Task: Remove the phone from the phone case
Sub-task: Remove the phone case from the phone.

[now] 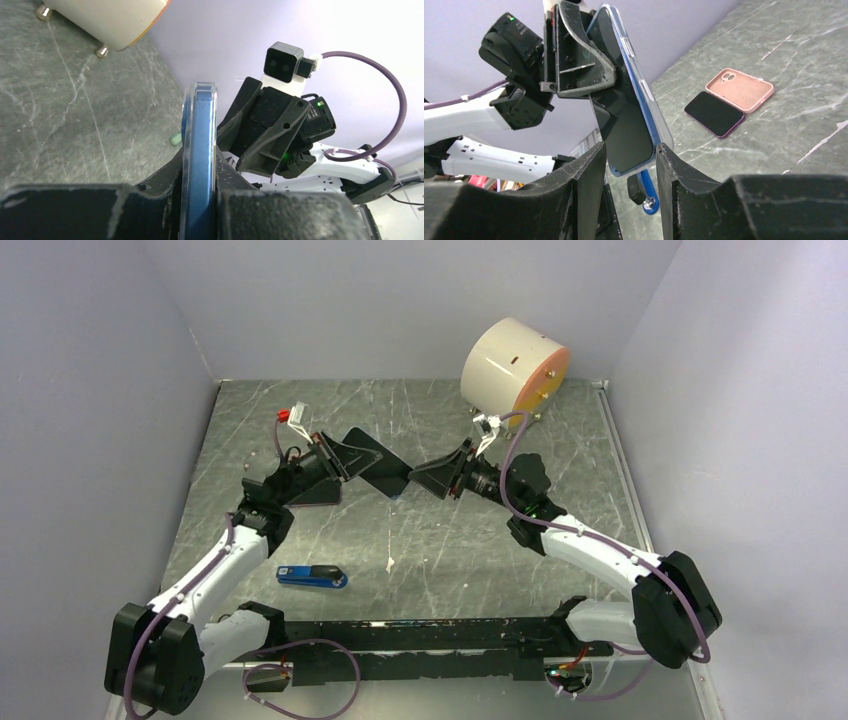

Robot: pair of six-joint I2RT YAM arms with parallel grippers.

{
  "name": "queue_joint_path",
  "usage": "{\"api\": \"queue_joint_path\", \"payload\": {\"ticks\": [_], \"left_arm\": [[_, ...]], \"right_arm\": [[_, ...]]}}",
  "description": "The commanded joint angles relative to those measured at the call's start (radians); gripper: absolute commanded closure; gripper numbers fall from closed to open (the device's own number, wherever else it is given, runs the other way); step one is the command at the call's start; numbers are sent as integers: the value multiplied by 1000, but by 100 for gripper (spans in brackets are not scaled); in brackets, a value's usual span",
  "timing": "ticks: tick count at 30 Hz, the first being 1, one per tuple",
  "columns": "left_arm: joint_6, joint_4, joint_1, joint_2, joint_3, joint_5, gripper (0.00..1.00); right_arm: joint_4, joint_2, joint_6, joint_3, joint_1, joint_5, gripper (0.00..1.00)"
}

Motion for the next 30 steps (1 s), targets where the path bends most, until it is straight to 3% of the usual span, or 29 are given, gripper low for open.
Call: {"api": "queue_joint_path", "payload": {"ticks": [1, 20, 30], "left_arm": [[-54, 156, 1, -1, 11, 47, 97], [-63, 198, 1, -10, -9, 9, 97], [-135, 355, 1, -1, -48, 4, 97]], "right_arm": [[104, -14, 35, 12, -10, -15, 56], [66, 1, 67, 36, -12, -101, 59], [79, 54, 104, 51, -8, -141, 61]]}}
